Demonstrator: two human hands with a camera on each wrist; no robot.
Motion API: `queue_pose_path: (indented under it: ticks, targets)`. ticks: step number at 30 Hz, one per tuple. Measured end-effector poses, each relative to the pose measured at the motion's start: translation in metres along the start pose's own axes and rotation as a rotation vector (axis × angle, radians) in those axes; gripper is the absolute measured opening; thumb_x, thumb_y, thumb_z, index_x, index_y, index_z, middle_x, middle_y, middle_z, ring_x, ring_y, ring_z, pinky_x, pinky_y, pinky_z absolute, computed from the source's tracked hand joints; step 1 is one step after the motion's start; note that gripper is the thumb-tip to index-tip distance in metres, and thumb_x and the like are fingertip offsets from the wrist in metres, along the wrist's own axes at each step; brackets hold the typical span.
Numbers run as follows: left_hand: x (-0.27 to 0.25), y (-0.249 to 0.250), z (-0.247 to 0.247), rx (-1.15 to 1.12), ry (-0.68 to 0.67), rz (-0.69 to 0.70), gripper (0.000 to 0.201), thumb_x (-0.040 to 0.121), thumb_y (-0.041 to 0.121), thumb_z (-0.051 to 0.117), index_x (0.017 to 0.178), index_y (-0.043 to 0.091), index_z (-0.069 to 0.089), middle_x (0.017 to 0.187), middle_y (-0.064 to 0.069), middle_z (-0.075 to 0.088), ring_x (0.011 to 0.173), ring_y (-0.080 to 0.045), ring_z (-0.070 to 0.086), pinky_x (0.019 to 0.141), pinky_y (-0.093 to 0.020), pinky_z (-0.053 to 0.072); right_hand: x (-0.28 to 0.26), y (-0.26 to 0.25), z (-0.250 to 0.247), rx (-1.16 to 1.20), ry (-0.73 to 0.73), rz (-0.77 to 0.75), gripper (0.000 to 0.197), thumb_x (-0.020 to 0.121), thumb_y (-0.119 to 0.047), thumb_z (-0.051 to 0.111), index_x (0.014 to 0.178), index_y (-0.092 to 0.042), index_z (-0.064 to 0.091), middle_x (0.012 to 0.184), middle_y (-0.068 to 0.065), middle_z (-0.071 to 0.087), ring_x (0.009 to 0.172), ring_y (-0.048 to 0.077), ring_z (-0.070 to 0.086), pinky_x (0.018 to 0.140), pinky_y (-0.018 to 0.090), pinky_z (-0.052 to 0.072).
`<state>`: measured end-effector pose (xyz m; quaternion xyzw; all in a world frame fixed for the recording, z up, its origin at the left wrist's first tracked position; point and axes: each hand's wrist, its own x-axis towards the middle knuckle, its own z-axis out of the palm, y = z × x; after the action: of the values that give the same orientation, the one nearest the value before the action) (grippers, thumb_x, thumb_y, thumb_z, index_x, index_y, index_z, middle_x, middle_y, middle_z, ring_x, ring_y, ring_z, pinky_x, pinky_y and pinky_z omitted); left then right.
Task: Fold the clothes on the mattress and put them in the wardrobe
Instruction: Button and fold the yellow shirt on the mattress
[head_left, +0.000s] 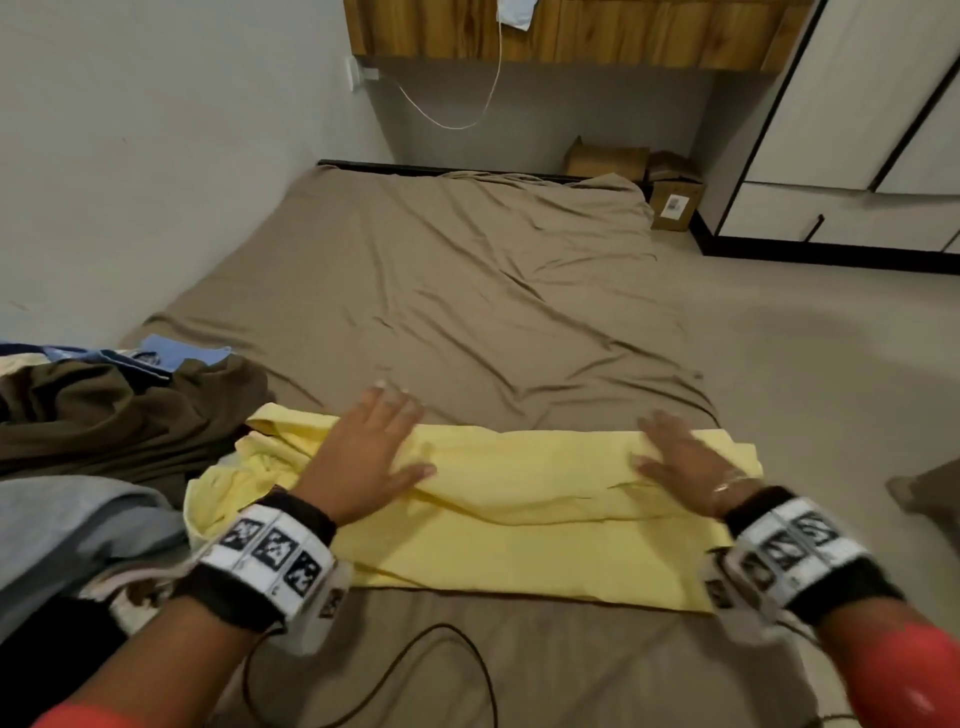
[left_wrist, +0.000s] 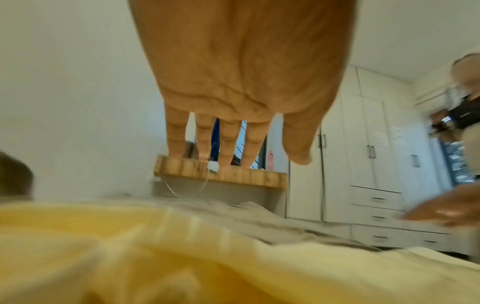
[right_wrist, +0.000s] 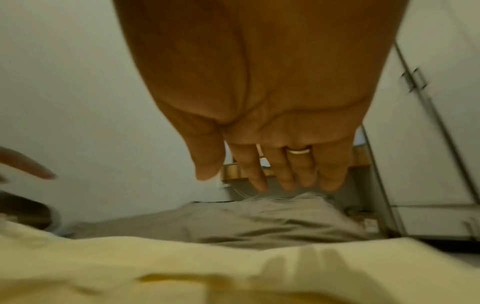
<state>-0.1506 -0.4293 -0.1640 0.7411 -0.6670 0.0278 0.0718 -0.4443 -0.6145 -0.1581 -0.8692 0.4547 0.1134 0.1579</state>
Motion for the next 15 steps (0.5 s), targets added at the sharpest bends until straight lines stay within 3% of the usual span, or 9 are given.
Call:
queue_pose_path:
  ticks: [2,3,5,7,11,13,15]
  targets:
    - [0.011,0.024,0.022,-0.03,-0.403,-0.057,0.136,0.037,0.096,-0.008,0.15,0.021,0.006,0.158,-0.007,-0.001,0.145,-0.029,-0.002,0.114,-0.046,0.013,0.0,-0.047,0.022,-0.088,-0.133,-0.163,0.07,0.098,-0.039,0.035,0.148,-0.013,-0.006,0.155,0.01,-0.014,0.144,0.024,-0.008,0.115,0.033,0.002]
    - [0.012,0.027,0.034,-0.031,-0.563,-0.107,0.147,0.021,0.097,-0.018,0.149,0.026,-0.006,0.157,-0.004,-0.014,0.144,-0.026,-0.011,0.115,-0.046,0.006,0.004,-0.057,0.035,-0.144,-0.208,-0.196,0.072,0.097,-0.044,0.034,0.148,-0.016,-0.008,0.155,0.01,-0.016,0.144,0.025,-0.009,0.115,0.038,0.002]
    - [0.01,0.023,0.051,-0.009,-0.721,-0.16,0.154,0.008,0.096,-0.02,0.147,0.028,-0.015,0.155,-0.005,-0.022,0.144,-0.028,-0.013,0.115,-0.048,0.001,0.008,-0.045,0.052,-0.232,-0.303,-0.137,0.073,0.095,-0.053,0.029,0.148,-0.021,-0.009,0.155,0.009,-0.019,0.144,0.025,-0.009,0.115,0.045,0.002]
    - [0.005,0.012,0.057,0.018,-0.758,-0.211,0.148,0.017,0.099,-0.009,0.146,0.028,-0.017,0.155,-0.006,-0.022,0.144,-0.029,-0.012,0.115,-0.05,0.002,0.008,-0.006,0.056,-0.214,-0.301,0.003,0.073,0.094,-0.057,0.025,0.148,-0.022,-0.01,0.154,0.006,-0.02,0.144,0.023,-0.011,0.114,0.049,0.001]
    - [0.0,0.006,0.061,0.115,-0.749,-0.235,0.102,0.074,0.082,0.026,0.146,0.025,-0.019,0.154,-0.007,-0.023,0.144,-0.028,-0.012,0.115,-0.051,0.002,-0.013,0.08,0.052,-0.118,-0.217,0.144,0.074,0.093,-0.058,0.027,0.147,-0.025,-0.012,0.154,-0.005,-0.022,0.144,0.019,-0.012,0.111,0.055,0.001]
    - [0.006,0.014,0.055,0.121,-0.747,-0.258,0.093,0.084,0.072,0.032,0.148,0.023,-0.014,0.155,-0.008,-0.02,0.144,-0.029,-0.01,0.115,-0.052,0.003,-0.028,0.108,0.047,0.213,-0.107,0.216,0.082,0.089,-0.061,0.034,0.149,-0.019,-0.004,0.157,0.0,-0.009,0.145,0.021,-0.003,0.115,0.048,0.006]
    - [0.017,0.03,0.045,0.116,-0.706,-0.26,0.092,0.084,0.073,0.029,0.149,0.02,-0.007,0.156,-0.009,-0.015,0.145,-0.029,-0.007,0.115,-0.051,0.006,-0.041,0.133,0.045,0.668,0.037,0.392,0.092,0.079,-0.072,0.036,0.147,-0.013,0.016,0.153,0.003,0.019,0.141,0.025,0.019,0.112,0.042,0.019]
